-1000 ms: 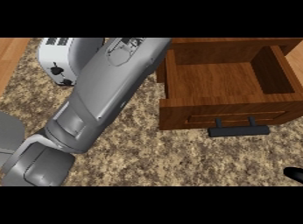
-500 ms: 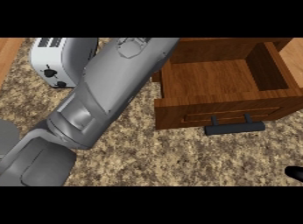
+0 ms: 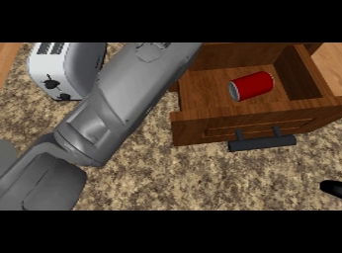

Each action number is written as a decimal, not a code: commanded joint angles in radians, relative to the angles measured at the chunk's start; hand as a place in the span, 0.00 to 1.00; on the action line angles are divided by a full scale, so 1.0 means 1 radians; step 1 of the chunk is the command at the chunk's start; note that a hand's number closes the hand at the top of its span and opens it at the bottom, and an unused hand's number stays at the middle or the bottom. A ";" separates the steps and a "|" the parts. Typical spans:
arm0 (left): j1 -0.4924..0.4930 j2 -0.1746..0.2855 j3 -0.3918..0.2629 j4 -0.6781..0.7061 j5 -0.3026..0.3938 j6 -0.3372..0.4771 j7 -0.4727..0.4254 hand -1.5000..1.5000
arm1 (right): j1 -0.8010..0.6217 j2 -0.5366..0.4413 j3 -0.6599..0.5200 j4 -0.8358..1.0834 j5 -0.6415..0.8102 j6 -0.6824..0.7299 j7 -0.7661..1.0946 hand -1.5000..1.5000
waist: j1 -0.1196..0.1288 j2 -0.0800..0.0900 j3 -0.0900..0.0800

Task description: Pick up the can, place it into the drawer and close the drawer

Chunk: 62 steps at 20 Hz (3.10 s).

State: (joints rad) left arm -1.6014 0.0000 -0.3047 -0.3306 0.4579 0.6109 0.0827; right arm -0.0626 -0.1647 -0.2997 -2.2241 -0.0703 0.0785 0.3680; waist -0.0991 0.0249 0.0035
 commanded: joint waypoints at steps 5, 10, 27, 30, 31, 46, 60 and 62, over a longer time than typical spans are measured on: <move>-0.012 0.000 -0.012 0.022 0.073 0.053 -0.023 0.00 | -0.068 -0.064 0.062 0.030 0.096 0.043 -0.059 0.00 | -0.015 0.009 0.000; -0.011 0.000 0.006 0.013 0.115 0.040 -0.061 0.00 | -0.131 -0.114 0.124 0.075 0.274 0.035 -0.114 0.00 | 0.008 0.010 -0.001; -0.064 0.012 0.019 0.074 0.126 0.006 -0.088 0.00 | -0.315 -0.119 0.421 0.569 0.844 -0.115 -0.291 0.00 | 0.087 -0.002 -0.002; -0.030 0.009 0.021 0.057 0.115 -0.001 -0.106 0.00 | -0.329 -0.141 0.415 0.684 0.891 -0.143 -0.345 0.00 | 0.092 -0.010 -0.002; -0.036 0.012 0.030 0.058 0.123 -0.029 -0.092 0.00 | -0.406 -0.124 0.437 0.704 0.923 -0.123 -0.287 0.00 | 0.095 -0.010 -0.003; 0.055 0.155 0.038 -0.067 0.090 -0.088 -0.013 0.00 | -0.718 0.000 0.349 1.407 1.114 -0.553 -0.404 0.00 | 0.158 -0.016 -0.003; 0.193 0.244 0.009 -0.275 0.053 -0.087 0.080 0.00 | -1.016 -0.007 0.246 1.794 1.160 -0.763 -0.417 0.00 | 0.193 -0.012 -0.003; 0.195 0.271 0.003 -0.301 0.052 -0.093 0.128 0.00 | -1.048 -0.028 0.234 1.824 1.160 -0.760 -0.419 0.00 | 0.210 -0.011 -0.003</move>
State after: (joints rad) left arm -1.4308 0.2290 -0.2972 -0.5802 0.5125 0.5309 0.1645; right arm -1.0363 -0.1765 -0.0354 -0.4687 1.0930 -0.6440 -0.0462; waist 0.0899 0.0119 0.0002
